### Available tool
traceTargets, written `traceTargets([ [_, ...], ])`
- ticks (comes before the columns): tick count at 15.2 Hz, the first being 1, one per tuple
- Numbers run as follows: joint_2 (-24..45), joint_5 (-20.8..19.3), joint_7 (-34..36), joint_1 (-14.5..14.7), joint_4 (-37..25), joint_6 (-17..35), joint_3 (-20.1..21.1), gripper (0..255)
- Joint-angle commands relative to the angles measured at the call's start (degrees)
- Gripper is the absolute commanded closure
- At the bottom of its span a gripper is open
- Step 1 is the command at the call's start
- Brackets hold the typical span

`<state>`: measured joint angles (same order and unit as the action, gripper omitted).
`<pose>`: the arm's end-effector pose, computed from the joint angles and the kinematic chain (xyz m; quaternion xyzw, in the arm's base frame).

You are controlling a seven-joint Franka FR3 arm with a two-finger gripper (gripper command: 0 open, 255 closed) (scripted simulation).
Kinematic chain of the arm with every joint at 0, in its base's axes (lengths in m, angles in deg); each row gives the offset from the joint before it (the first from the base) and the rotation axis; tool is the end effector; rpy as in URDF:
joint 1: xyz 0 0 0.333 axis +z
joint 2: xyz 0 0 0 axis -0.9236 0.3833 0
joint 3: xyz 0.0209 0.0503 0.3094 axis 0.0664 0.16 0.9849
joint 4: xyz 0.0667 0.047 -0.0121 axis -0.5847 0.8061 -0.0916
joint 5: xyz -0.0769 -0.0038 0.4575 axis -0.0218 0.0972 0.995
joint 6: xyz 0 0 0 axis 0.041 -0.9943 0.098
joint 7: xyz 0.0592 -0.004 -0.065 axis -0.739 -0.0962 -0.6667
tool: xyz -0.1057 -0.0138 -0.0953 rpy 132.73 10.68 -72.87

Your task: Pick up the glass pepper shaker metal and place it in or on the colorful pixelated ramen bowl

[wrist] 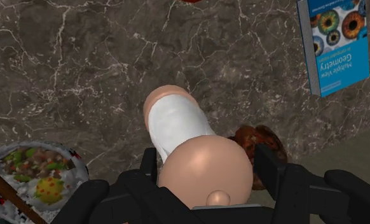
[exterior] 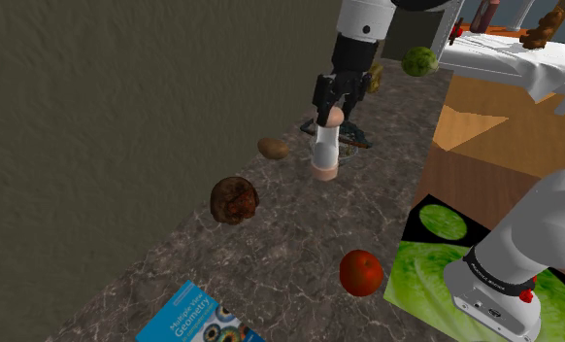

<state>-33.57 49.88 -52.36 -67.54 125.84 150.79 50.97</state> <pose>0.4768 0.2157 0.5430 -0.9962 0.0052 -0.0183 0.0846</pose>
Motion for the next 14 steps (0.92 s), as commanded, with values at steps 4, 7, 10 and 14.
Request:
traceTargets([
  [4,3.43,-2.16,-5.75,-2.60,-4.26,-2.25,-4.37,255],
  [7,6.19,-3.34,-8.94,-4.12,-7.65,-3.62,-6.72,255],
  [10,9.39,-4.38,-12.01,-5.60,-11.66,-5.12,-8.88,255],
  [14,14.32,-5.51,-15.91,-7.51,-18.07,-7.42,-11.51,255],
])
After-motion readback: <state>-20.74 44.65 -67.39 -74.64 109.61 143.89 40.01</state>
